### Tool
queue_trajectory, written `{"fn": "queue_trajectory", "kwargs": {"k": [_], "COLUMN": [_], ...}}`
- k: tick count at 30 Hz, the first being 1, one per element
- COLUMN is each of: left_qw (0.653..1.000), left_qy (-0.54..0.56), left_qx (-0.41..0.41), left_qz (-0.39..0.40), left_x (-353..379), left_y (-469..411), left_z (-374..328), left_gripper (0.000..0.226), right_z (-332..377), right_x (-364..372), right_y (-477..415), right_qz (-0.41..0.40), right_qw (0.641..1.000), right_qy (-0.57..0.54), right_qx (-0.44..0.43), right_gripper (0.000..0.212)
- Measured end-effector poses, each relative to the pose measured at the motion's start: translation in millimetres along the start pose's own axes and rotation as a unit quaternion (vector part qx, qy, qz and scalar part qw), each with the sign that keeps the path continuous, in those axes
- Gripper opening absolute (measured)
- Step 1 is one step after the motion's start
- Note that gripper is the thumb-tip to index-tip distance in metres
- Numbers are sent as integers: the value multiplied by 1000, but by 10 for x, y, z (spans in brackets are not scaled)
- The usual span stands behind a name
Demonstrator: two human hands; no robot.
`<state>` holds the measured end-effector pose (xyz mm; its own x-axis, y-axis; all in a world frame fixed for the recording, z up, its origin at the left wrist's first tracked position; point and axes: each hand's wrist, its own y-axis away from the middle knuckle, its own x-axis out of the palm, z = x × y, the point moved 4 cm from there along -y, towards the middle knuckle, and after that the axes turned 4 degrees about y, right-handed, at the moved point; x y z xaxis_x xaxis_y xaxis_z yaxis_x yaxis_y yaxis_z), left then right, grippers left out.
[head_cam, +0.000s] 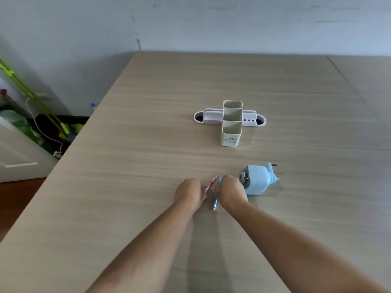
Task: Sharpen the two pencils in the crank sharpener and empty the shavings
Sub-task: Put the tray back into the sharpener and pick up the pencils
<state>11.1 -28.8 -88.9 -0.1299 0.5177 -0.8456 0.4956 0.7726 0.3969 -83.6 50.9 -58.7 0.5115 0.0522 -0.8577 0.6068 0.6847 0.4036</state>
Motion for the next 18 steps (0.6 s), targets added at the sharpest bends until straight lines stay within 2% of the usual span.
{"fn": "queue_trajectory", "kwargs": {"k": [1,5,11,18], "left_qw": [1000,999,999,999], "left_qy": [-7,-11,12,-15], "left_qx": [-3,-32,-32,-30], "left_qz": [-3,-5,-19,-4], "left_x": [-24,-143,-168,-142], "left_y": [-9,-45,-122,-169], "left_z": [42,241,305,184], "left_gripper": [26,24,34,21], "right_z": [1,19,82,135], "right_x": [35,104,156,133], "right_y": [-23,-85,-201,-294], "right_qz": [-3,-16,-24,5], "right_qw": [1000,998,999,999], "right_qy": [4,-42,-20,-24], "right_qx": [4,40,44,27], "right_gripper": [14,25,20,13]}}
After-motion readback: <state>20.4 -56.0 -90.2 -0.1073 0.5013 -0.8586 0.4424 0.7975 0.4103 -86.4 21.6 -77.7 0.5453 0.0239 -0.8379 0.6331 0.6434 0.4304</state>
